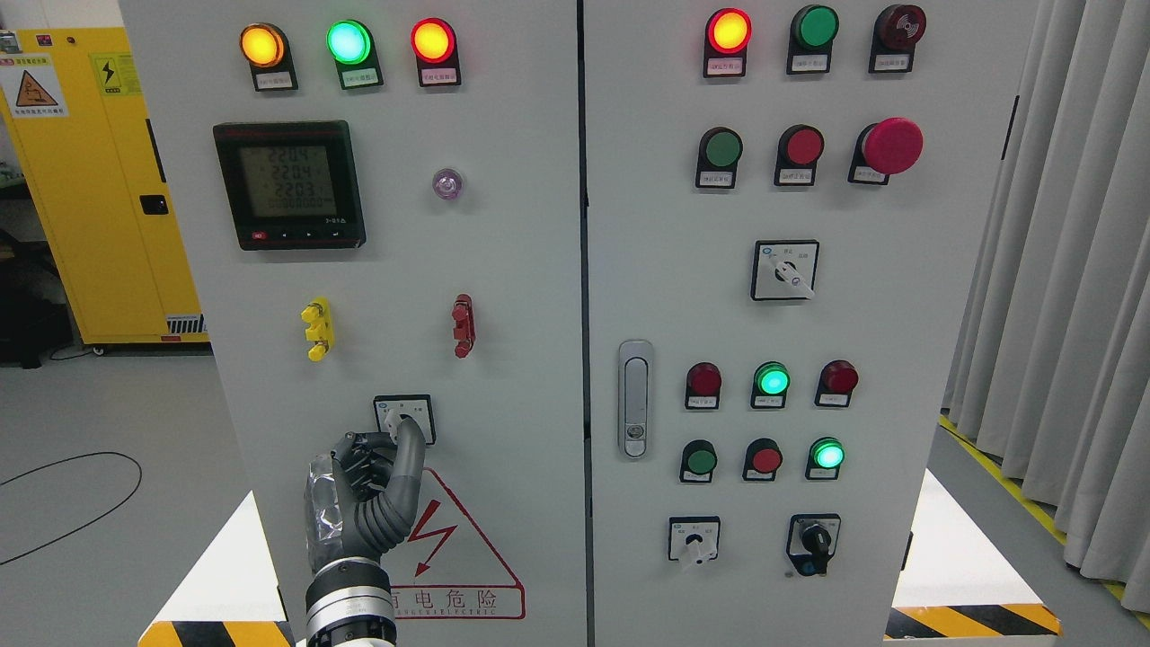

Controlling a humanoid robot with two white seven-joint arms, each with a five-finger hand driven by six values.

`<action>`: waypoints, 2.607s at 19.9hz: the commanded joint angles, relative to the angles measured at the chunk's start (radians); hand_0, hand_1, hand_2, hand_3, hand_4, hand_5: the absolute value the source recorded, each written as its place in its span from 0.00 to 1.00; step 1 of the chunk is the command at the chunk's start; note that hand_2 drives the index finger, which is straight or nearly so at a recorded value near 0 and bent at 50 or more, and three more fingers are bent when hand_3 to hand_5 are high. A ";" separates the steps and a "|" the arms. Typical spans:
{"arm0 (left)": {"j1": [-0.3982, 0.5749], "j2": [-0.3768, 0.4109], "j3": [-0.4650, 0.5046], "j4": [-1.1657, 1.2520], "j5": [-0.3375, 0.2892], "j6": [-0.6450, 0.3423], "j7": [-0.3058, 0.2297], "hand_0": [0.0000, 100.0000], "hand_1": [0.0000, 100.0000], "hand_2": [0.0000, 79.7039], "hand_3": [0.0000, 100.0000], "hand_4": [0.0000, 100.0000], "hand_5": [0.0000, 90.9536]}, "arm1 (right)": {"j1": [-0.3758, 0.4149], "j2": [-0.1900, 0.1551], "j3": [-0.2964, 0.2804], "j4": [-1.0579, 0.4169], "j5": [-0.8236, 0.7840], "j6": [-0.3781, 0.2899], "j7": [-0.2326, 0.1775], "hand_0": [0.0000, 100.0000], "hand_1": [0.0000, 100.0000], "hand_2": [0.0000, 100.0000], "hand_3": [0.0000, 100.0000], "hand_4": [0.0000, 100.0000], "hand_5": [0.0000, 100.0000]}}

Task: Turn on light switch 1

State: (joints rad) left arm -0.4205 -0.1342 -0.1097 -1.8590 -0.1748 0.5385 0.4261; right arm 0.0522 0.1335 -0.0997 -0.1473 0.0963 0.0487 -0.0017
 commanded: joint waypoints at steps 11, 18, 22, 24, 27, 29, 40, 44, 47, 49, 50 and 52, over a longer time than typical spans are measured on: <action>0.000 -0.001 0.001 0.001 0.002 -0.005 0.000 0.67 0.47 0.76 0.93 0.88 0.84 | 0.000 0.000 0.000 0.000 0.000 0.000 0.000 0.00 0.50 0.04 0.00 0.00 0.00; 0.002 -0.001 0.001 0.001 0.002 -0.005 0.000 0.65 0.42 0.76 0.93 0.88 0.84 | 0.000 0.000 0.000 0.000 -0.001 0.000 0.000 0.00 0.50 0.04 0.00 0.00 0.00; 0.002 -0.001 0.001 0.003 0.002 -0.005 0.000 0.57 0.40 0.76 0.92 0.88 0.84 | 0.000 0.000 0.000 0.000 0.000 0.000 0.000 0.00 0.50 0.04 0.00 0.00 0.00; 0.002 -0.001 0.001 0.003 0.002 -0.005 0.000 0.53 0.41 0.76 0.92 0.88 0.84 | 0.000 0.000 0.000 0.000 -0.001 0.000 0.000 0.00 0.50 0.04 0.00 0.00 0.00; 0.002 -0.001 0.001 0.004 0.003 -0.003 0.000 0.49 0.42 0.76 0.92 0.88 0.84 | 0.000 0.000 0.000 0.000 0.000 0.000 0.000 0.00 0.50 0.04 0.00 0.00 0.00; 0.002 -0.001 -0.001 0.004 0.003 -0.003 0.000 0.49 0.43 0.76 0.92 0.88 0.84 | 0.000 0.000 0.000 0.000 0.000 0.000 0.000 0.00 0.50 0.04 0.00 0.00 0.00; 0.003 -0.002 -0.001 0.006 0.023 -0.008 0.002 0.18 0.40 0.77 0.92 0.88 0.84 | 0.000 0.000 0.000 0.000 0.000 0.000 0.000 0.00 0.50 0.04 0.00 0.00 0.00; 0.005 -0.002 0.001 0.006 0.023 -0.012 0.003 0.14 0.39 0.77 0.92 0.88 0.84 | 0.000 0.000 0.000 0.000 0.000 0.000 0.000 0.00 0.50 0.04 0.00 0.00 0.00; 0.008 -0.002 0.001 0.003 0.023 -0.017 0.003 0.12 0.38 0.78 0.92 0.88 0.83 | 0.000 0.000 0.000 0.000 0.000 0.000 0.000 0.00 0.50 0.04 0.00 0.00 0.00; 0.015 -0.001 0.002 0.001 0.023 -0.028 0.003 0.11 0.38 0.78 0.92 0.88 0.83 | 0.000 0.000 0.000 0.000 0.000 0.000 0.000 0.00 0.50 0.04 0.00 0.00 0.00; 0.019 -0.001 0.004 0.001 0.023 -0.034 0.005 0.11 0.38 0.78 0.92 0.88 0.83 | 0.000 0.000 0.000 0.000 -0.001 0.000 0.000 0.00 0.50 0.04 0.00 0.00 0.00; 0.034 -0.001 0.002 -0.003 0.023 -0.066 0.006 0.11 0.38 0.78 0.92 0.88 0.83 | 0.000 0.000 0.000 0.000 0.000 0.000 0.000 0.00 0.50 0.04 0.00 0.00 0.00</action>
State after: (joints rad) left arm -0.4065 -0.1359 -0.1087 -1.8550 -0.1534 0.5018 0.4295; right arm 0.0522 0.1335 -0.0997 -0.1473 0.0962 0.0487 -0.0017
